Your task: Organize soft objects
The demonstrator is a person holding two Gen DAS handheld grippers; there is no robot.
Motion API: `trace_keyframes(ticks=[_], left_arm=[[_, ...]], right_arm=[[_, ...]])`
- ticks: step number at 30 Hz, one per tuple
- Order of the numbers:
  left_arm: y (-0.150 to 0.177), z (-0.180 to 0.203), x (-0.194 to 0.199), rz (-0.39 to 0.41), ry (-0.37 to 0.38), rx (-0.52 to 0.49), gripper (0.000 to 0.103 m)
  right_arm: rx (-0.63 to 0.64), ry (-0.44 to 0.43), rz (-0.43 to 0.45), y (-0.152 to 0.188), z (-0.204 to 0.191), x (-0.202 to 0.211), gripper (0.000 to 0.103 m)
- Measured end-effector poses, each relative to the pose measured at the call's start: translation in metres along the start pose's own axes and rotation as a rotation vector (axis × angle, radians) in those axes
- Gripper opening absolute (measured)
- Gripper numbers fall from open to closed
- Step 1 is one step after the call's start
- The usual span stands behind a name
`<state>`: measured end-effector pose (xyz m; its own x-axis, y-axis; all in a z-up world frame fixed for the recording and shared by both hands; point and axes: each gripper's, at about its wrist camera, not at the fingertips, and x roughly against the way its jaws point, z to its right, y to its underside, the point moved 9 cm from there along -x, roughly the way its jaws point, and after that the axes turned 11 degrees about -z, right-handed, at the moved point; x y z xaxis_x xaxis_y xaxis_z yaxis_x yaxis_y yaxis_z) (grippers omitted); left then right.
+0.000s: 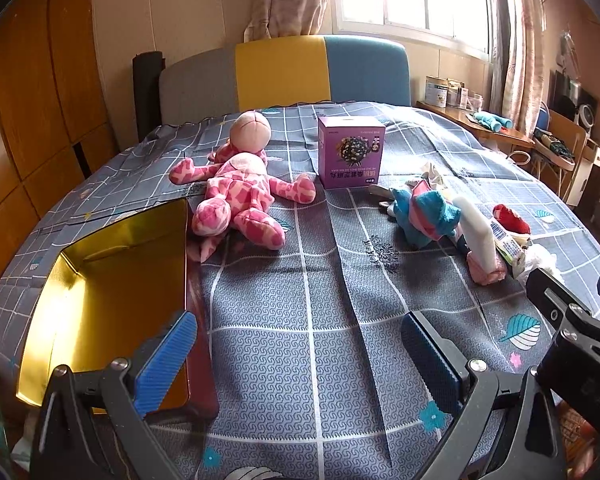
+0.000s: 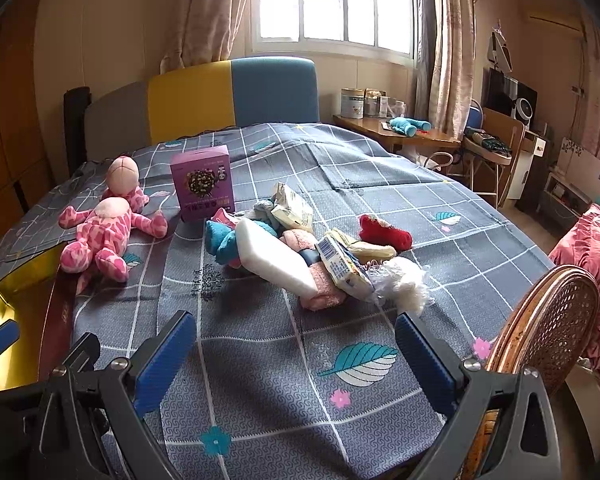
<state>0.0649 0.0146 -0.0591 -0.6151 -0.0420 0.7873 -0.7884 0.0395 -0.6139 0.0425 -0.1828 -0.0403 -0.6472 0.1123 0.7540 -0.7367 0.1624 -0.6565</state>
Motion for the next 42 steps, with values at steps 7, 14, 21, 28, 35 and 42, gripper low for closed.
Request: trace_keyframes(ticks=[7,14,21,28,35,42], left_arm=[[0.001,-0.001,0.000,-0.003,0.003,0.001,0.103],[0.002,-0.002,-0.001,-0.005,0.001,0.001,0.103],[0.003,-0.002,-0.001,-0.005,0.001,0.002,0.103],[0.004,-0.002,-0.001,-0.008,0.005,0.003,0.103],[0.005,0.002,-0.004,-0.022,0.012,0.000,0.103],[-0.004,0.019,-0.010,-0.054,0.193,-0.049,0.103]], right_arm=[[-0.001,0.002,0.001,0.001,0.000,0.000,0.102],[0.000,0.000,-0.003,0.002,-0.001,-0.001,0.102],[0.000,0.001,-0.004,0.002,-0.001,-0.001,0.102],[-0.001,0.002,-0.005,0.003,-0.001,-0.002,0.102],[0.002,0.004,-0.015,0.003,0.003,-0.004,0.102],[-0.048,-0.016,-0.066,-0.008,0.037,-0.015,0.102]])
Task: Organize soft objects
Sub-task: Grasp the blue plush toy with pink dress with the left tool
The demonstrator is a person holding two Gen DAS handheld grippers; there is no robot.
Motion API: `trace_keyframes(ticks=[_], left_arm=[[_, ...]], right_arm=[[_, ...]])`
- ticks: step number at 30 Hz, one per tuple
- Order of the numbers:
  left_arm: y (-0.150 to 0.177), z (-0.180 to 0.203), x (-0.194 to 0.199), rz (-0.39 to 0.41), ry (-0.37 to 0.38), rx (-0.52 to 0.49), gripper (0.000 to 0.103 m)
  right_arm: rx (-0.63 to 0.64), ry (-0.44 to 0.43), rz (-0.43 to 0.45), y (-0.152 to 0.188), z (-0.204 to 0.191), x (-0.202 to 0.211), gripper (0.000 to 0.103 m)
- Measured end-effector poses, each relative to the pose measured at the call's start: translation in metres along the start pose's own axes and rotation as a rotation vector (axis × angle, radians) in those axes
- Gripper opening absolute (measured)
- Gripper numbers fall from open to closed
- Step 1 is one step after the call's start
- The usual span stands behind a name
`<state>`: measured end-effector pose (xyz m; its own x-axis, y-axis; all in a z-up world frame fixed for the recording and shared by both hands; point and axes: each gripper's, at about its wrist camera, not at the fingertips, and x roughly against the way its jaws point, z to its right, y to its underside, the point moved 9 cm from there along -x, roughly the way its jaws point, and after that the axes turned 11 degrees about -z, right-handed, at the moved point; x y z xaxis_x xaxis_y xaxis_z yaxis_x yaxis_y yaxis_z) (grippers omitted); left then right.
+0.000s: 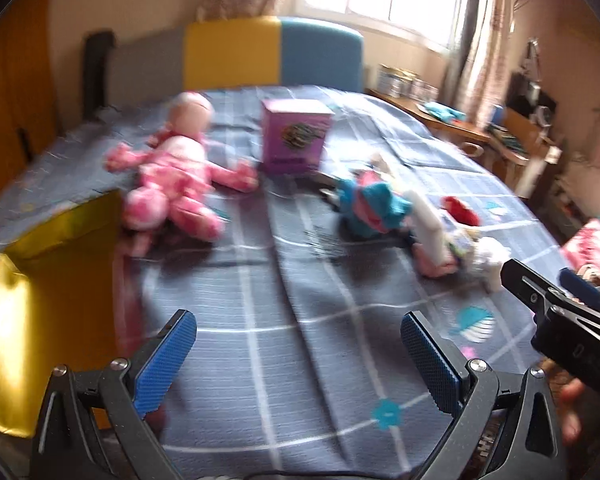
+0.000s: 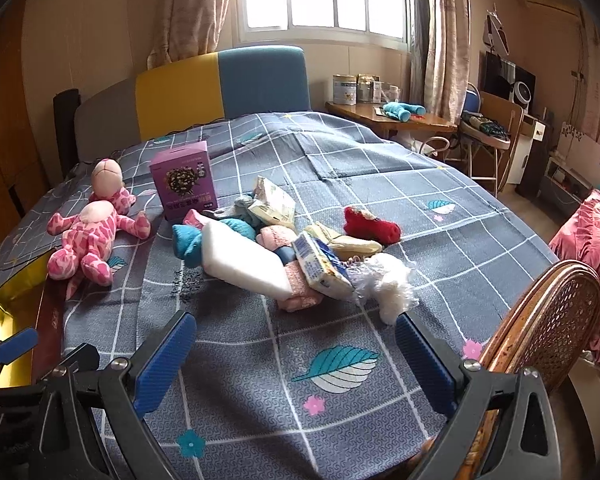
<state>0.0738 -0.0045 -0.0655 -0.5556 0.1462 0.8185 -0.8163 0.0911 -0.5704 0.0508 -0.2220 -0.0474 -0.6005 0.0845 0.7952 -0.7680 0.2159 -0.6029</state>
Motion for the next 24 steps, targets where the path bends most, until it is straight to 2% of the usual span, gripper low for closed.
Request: trace_keyframes(ticks=[2,9,13,15,19,24], left_arm=[[-0.006,0.006,-0.010,-0.046,0.067,-0.004,0.103],[-0.032,0.023,-0.045,-0.150,0.141,-0.041,0.103],[-0.049,0.028,-0.058,-0.207,0.272,0.039,0.103],[-0.061,0.027,-0.063,-0.215,0.307,0.084,0.103],[-0.087,0.023,-0.073,-0.214,0.351,0.175,0.103],[-0.117,0.027,-0.096,-0.237,0.355,0.217,0.103]], right_arm=[[-0.036,-0.007,-0.021,-0.003,0.016,-0.002,0.102],[-0.114,-0.001,-0.022,-0.018,0.065,-0.001,0.102],[-0.150,-0.011,-0.043,-0.018,0.080,-0.009,0.102],[-0.149,-0.016,-0.056,-0.017,0.081,-0.014,0.102],[-0.129,-0.025,-0.063,-0.016,0.077,-0.019,0.102],[-0.106,-0.033,-0.069,-0.018,0.073,-0.026,0.102]])
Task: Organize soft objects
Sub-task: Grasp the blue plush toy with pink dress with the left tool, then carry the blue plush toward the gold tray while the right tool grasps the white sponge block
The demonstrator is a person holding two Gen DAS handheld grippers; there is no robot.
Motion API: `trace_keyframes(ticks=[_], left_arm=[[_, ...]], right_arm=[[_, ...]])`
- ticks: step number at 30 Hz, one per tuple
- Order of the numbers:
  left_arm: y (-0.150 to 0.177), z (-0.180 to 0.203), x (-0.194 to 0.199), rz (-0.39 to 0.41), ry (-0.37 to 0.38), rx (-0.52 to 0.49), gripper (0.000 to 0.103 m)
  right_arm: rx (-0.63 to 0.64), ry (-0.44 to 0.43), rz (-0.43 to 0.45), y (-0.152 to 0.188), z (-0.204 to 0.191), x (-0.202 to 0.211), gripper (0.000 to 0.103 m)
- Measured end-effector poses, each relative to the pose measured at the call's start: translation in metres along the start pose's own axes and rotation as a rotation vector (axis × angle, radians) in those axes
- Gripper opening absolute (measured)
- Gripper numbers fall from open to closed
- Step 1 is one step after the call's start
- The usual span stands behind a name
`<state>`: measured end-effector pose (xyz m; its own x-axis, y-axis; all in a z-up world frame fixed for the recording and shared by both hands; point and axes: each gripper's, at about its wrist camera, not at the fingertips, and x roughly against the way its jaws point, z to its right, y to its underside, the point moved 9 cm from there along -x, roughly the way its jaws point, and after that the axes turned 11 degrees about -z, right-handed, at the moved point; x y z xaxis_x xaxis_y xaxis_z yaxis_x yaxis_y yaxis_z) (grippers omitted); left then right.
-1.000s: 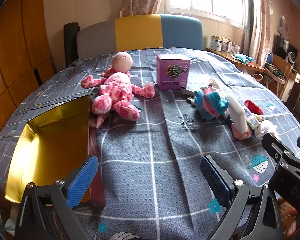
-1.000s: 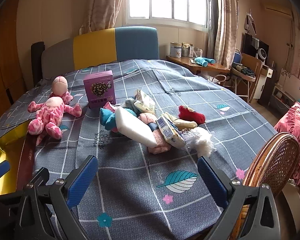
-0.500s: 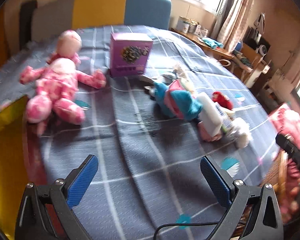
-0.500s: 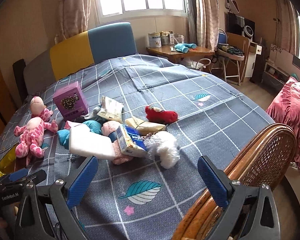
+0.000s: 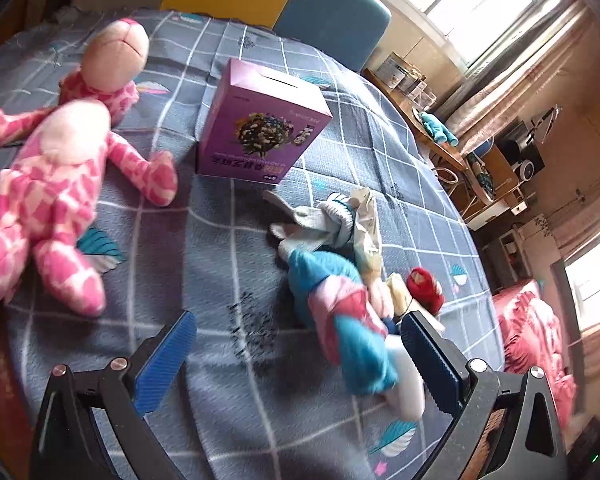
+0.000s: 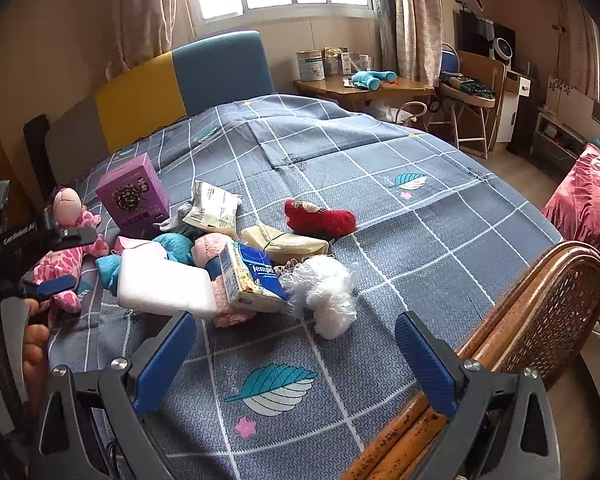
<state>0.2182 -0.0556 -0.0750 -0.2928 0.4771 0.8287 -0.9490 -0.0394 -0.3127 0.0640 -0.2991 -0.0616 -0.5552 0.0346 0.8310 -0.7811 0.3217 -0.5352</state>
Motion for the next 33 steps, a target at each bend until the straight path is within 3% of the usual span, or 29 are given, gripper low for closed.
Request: trace_keyframes(ticks=[4,6,7,10,12,13,14,17,23,27,30,33], left_arm=[[-0.022,0.004,-0.020,-0.054,0.037,0.035,0.102],[-0.030,0.006,-0.031,-0.081,0.011,0.036,0.094],[-0.033,0.006,-0.038,-0.098,-0.004,0.038,0.084],[-0.034,0.009,-0.058,-0.149,-0.018,0.046,0.079],[-0.030,0.016,-0.071,-0.194,0.010,0.042,0.063],[-0.028,0.019,-0.077,-0.212,0.028,0.042,0.041],[-0.025,0.021,-0.080,-0.222,0.039,0.040,0.031],[-0.014,0.028,-0.090,-0.280,0.095,0.006,0.028],[0.001,0.005,-0.050,-0.186,0.121,-0.013,0.028],[0.018,-0.017,-0.021,-0.124,0.040,-0.072,0.028],[0.037,-0.033,-0.007,-0.103,0.008,-0.081,0.028],[0.058,-0.041,0.004,-0.088,-0.011,-0.095,0.028]], right_arm=[[0.022,0.000,-0.001,-0.001,-0.001,-0.003,0.102],[0.019,-0.004,-0.011,-0.001,0.000,-0.007,0.102],[0.014,-0.012,-0.019,-0.001,0.001,-0.008,0.102],[0.011,-0.018,-0.023,-0.002,0.001,-0.010,0.102],[0.017,-0.018,-0.028,-0.002,-0.001,-0.011,0.102],[0.019,-0.018,-0.030,-0.002,-0.001,-0.012,0.102],[0.019,-0.019,-0.031,-0.002,-0.001,-0.012,0.102],[0.018,-0.024,-0.042,-0.001,-0.001,-0.013,0.102],[0.004,-0.063,-0.068,0.000,-0.005,-0.016,0.098],[0.000,-0.181,-0.128,0.006,-0.029,-0.022,0.096],[-0.022,-0.324,-0.224,0.020,-0.055,-0.032,0.096],[-0.048,-0.408,-0.308,0.034,-0.080,-0.046,0.096]])
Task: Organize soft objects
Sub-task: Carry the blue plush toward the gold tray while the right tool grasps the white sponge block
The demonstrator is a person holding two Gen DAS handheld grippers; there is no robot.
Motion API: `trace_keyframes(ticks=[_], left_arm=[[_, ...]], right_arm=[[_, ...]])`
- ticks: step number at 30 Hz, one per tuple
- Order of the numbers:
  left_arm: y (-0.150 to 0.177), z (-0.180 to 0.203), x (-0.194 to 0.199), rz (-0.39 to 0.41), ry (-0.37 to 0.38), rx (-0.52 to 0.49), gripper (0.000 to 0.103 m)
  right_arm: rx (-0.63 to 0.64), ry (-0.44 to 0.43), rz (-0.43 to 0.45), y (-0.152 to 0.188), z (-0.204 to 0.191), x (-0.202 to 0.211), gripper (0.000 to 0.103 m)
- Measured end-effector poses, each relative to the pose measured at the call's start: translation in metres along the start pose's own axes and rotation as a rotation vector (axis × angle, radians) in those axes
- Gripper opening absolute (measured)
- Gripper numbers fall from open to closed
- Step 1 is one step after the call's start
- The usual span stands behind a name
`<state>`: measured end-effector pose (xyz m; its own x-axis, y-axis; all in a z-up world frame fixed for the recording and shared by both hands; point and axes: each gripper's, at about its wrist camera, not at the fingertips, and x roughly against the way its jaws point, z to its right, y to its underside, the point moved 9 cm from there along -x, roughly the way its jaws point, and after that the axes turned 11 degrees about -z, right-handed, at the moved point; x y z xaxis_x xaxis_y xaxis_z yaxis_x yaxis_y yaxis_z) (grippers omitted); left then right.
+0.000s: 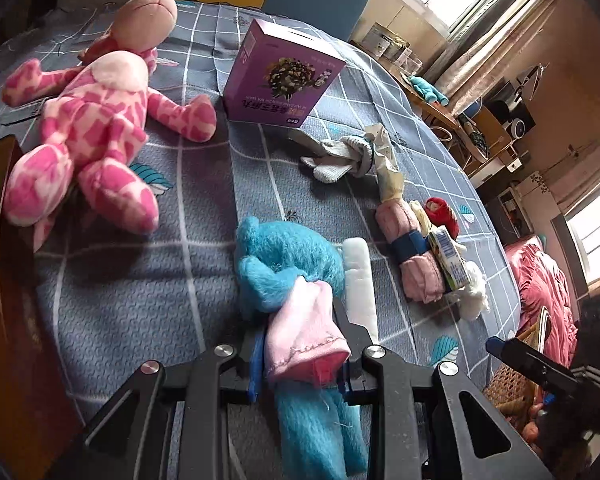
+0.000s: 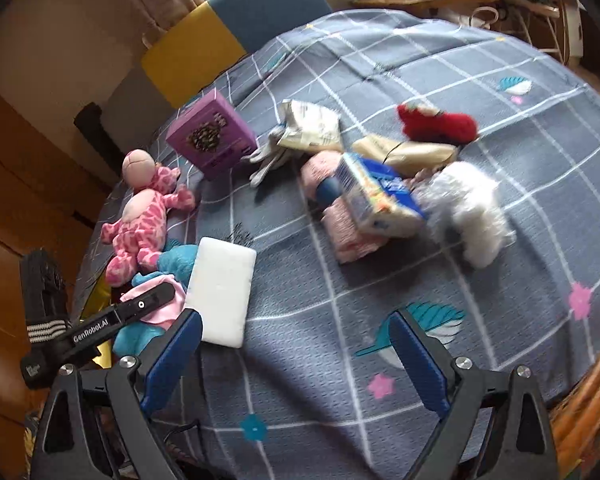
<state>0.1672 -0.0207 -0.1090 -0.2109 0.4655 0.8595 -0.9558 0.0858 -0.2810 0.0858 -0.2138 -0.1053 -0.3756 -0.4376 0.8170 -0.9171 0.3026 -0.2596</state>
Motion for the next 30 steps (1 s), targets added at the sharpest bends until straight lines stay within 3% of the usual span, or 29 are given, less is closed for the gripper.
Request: trace_keyframes(ticks=[8,15,22,24,28,30], left_arm=[[0.039,-0.009,0.023,0.061,-0.074,-0.016,0.028],[0.053,-0.015,0.045,0.135,-0.140,-0.040,0.028],[0.058,-0.024,0.102,0.268,-0.130,-0.025,0.028],[0.061,-0.038,0.122,0.306,-0.130,0.013,0.028],[0.066,-0.084,0.160,0.374,-0.153,0.126,0.028],[0.067,-0.113,0.174,0.397,-0.197,0.187,0.028]], right_arm=[[0.031,-0.057,-0.099,-0.004,-0.046,-0.052,0.096],[0.130,0.005,-0.172,-0.002,-0.069,-0.090,0.096],[0.226,0.062,-0.239,0.006,-0.079,-0.116,0.096],[0.279,0.098,-0.246,0.009,-0.086,-0.122,0.090],[0.386,0.230,-0.232,0.017,-0.090,-0.128,0.059],[0.425,0.267,-0.219,0.018,-0.092,-0.129,0.057]])
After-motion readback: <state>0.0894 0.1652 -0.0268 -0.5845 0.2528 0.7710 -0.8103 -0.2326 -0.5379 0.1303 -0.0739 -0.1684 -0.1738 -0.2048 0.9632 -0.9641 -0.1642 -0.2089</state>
